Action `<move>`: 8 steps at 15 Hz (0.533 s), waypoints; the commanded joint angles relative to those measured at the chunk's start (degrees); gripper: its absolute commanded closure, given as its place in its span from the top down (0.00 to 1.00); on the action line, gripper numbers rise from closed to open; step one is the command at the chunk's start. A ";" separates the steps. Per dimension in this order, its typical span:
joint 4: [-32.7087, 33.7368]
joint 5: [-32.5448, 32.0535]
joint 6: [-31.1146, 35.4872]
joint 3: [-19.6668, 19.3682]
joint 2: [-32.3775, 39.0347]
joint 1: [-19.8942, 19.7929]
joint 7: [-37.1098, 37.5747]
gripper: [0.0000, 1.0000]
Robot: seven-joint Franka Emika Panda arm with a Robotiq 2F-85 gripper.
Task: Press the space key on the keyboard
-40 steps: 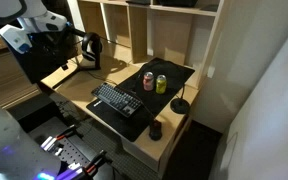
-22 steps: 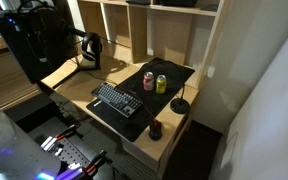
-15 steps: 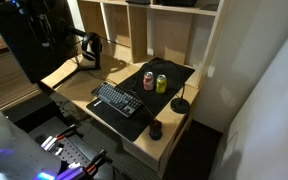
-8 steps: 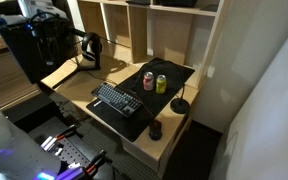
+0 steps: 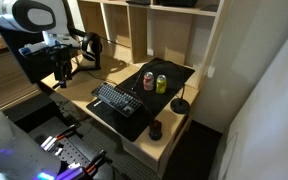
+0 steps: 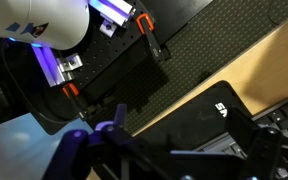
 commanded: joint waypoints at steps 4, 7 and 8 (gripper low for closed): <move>-2.96 1.40 8.11 -1.24 6.14 -0.18 9.68 1.00; -5.20 4.33 19.34 -3.18 11.76 0.55 15.27 1.00; -5.77 4.66 24.28 -3.20 13.84 0.61 17.79 1.00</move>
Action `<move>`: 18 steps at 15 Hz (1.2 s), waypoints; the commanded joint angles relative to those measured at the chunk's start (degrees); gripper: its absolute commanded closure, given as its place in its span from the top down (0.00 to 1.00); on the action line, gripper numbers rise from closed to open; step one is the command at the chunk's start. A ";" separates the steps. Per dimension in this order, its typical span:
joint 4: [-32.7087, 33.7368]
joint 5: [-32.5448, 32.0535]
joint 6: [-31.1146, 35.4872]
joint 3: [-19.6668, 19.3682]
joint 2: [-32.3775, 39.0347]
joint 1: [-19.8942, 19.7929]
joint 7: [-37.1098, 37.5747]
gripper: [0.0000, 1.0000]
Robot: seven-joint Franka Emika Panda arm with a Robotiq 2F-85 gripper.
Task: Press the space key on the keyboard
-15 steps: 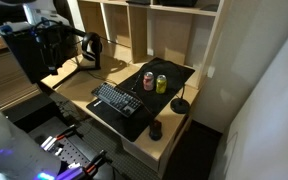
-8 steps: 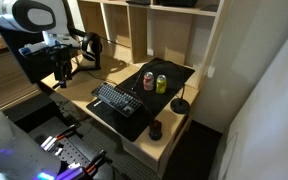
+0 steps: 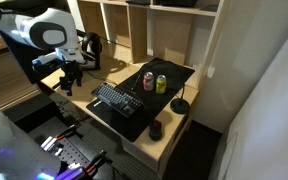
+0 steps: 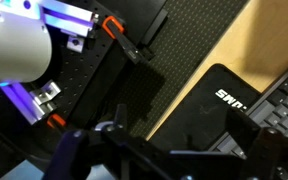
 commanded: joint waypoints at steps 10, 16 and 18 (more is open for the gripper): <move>-1.36 -3.22 17.35 -2.59 15.21 1.54 14.76 1.00; -1.56 -0.75 36.01 -4.87 26.85 4.03 21.98 1.00; -1.53 -1.67 33.13 -5.86 24.81 4.96 21.20 1.00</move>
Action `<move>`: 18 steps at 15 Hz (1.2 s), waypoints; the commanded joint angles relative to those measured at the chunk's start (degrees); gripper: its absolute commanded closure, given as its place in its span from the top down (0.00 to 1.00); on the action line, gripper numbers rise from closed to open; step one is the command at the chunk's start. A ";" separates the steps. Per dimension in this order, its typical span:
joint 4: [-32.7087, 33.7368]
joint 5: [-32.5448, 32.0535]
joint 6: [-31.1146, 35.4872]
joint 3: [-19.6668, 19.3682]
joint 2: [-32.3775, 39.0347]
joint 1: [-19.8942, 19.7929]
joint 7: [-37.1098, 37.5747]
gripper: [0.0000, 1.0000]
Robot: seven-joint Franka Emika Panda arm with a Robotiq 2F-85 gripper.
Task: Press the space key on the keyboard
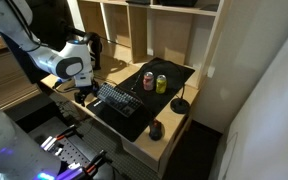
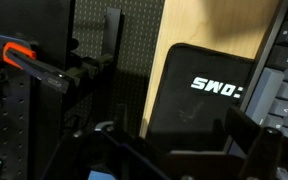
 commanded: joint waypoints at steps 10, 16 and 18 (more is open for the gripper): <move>0.26 3.00 10.49 -4.36 5.21 4.18 2.13 1.00; 0.67 0.87 14.16 -5.94 8.70 5.40 5.01 1.00; 1.18 3.77 15.73 -5.29 10.11 5.46 4.03 1.00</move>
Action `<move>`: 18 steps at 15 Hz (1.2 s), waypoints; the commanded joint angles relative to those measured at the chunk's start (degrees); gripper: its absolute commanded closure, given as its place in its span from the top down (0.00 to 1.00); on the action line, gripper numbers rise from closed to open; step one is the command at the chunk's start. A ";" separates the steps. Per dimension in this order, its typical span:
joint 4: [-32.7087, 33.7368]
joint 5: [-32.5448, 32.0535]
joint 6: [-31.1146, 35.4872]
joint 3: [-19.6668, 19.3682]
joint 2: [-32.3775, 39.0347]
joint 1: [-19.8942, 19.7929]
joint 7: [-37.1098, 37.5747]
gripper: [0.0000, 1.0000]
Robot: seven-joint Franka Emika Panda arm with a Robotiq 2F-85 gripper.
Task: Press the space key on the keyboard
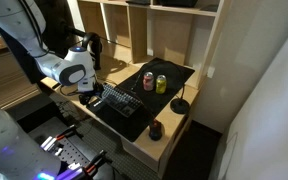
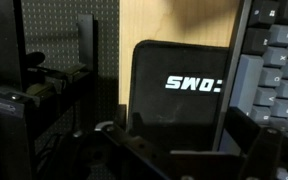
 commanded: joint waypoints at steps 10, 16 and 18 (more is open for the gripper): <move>1.34 3.76 12.40 -1.73 8.09 3.19 -0.05 1.00; 1.36 3.67 11.46 -3.55 8.10 4.97 0.16 1.00; 1.49 3.89 11.66 -3.16 8.16 4.80 -0.07 1.00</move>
